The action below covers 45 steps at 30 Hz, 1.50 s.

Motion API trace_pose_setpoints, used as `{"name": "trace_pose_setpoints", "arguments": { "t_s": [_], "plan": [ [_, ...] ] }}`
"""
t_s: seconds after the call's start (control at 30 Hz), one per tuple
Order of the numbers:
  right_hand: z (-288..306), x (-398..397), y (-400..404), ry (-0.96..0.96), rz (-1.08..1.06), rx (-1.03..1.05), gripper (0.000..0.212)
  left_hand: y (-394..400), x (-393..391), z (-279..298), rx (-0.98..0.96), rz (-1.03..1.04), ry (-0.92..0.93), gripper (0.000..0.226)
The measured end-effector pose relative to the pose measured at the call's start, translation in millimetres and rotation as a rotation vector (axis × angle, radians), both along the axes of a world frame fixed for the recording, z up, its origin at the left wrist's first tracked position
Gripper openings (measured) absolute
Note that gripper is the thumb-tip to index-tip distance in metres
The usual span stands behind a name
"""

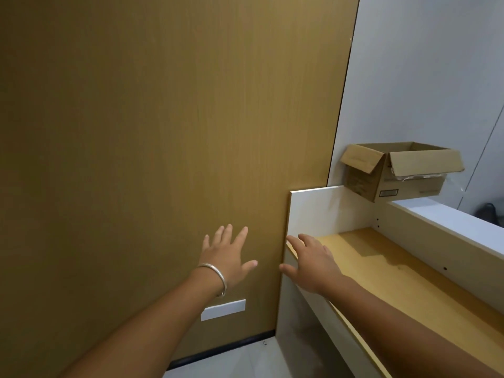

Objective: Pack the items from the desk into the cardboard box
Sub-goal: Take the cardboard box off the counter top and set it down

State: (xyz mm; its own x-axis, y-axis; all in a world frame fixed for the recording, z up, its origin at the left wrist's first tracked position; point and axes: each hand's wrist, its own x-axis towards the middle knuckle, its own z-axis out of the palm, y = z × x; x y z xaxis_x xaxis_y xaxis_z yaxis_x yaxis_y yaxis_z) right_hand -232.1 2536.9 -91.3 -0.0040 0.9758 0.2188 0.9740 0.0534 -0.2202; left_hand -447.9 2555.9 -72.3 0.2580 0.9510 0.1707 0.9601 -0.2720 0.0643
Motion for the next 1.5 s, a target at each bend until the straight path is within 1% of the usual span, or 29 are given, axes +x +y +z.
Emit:
{"name": "trace_pose_setpoints", "arguments": {
  "t_s": [0.13, 0.27, 0.47, 0.57, 0.7, 0.9, 1.03, 1.2, 1.33, 1.5],
  "plan": [
    [-4, 28, 67, -0.01, -0.008, 0.03, 0.075, 64, 25, -9, -0.001, -0.033, 0.007, 0.082],
    [-3, 67, 135, 0.025, -0.01, 0.049, 0.077, 133, 58, -7, 0.036, -0.051, 0.009, 0.082],
    [0, 154, 216, 0.098, -0.08, 0.059, 0.076, 233, 135, 7, 0.061, -0.139, 0.022, 0.081],
    [3, 206, 234, 0.128, -0.142, 0.066, 0.075, 274, 182, 11, 0.066, -0.191, 0.03, 0.082],
    [10, 271, 238, 0.115, -0.27, 0.076, 0.076, 323, 256, 20, 0.09, -0.298, 0.051, 0.083],
    [34, 345, 239, 0.136, -0.439, 0.147, 0.078, 393, 353, 47, 0.169, -0.508, -0.065, 0.082],
    [57, 368, 263, 0.107, -0.519, 0.222, 0.078, 439, 397, 65, 0.195, -0.627, -0.115, 0.083],
    [96, 383, 319, 0.065, -0.605, 0.273, 0.078, 491, 447, 93, 0.214, -0.784, -0.126, 0.084],
    [117, 393, 364, 0.026, -0.723, 0.229, 0.084, 524, 484, 111, 0.131, -0.895, -0.138, 0.089],
    [120, 395, 397, 0.004, -0.885, 0.104, 0.087, 551, 519, 119, 0.08, -0.976, -0.072, 0.095]
  ]
}}
